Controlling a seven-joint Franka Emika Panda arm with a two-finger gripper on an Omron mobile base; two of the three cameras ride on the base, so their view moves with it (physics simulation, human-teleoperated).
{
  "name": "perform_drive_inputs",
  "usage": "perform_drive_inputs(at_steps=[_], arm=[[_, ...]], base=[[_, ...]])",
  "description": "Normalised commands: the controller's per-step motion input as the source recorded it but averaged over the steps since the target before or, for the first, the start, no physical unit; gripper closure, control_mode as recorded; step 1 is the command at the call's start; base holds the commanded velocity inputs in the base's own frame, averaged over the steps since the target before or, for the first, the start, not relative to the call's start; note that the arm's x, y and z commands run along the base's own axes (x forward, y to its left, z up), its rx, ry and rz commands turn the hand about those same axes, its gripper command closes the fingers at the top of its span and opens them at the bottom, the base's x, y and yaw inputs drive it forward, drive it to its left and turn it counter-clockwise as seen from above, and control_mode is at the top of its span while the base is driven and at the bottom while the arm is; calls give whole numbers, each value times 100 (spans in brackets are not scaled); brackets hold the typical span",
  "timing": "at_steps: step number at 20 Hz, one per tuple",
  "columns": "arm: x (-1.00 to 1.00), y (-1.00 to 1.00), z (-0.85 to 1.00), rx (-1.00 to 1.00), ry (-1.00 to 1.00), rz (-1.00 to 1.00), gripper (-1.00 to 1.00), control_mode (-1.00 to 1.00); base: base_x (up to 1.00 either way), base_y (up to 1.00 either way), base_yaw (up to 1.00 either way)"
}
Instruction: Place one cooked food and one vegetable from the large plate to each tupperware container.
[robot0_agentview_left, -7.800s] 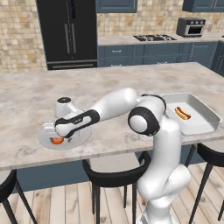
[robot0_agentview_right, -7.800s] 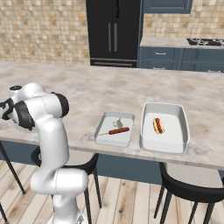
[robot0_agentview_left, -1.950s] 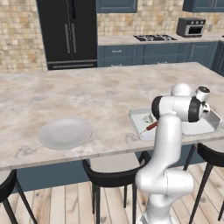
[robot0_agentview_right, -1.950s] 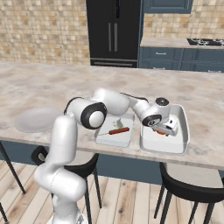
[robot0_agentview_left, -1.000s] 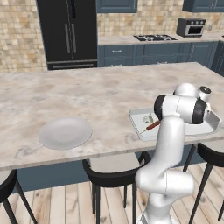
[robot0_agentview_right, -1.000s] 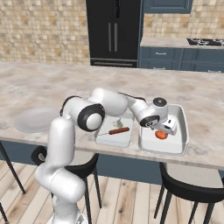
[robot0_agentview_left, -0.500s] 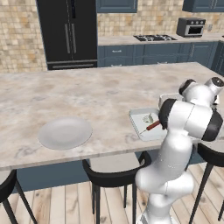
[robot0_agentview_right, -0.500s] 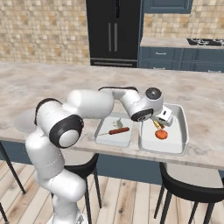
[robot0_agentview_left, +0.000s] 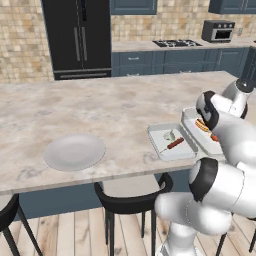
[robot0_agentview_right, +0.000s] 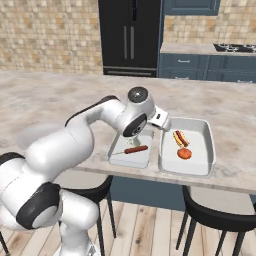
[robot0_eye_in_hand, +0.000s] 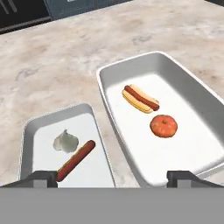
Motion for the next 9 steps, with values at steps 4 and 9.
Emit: perform_drive_inputs(at_steps=[4, 9], arm=[[-51, 100, 91, -5, 0, 0, -100, -100], [-72, 100, 57, 0, 0, 0, -100, -100]], base=[[0, 0, 0], [0, 0, 0]])
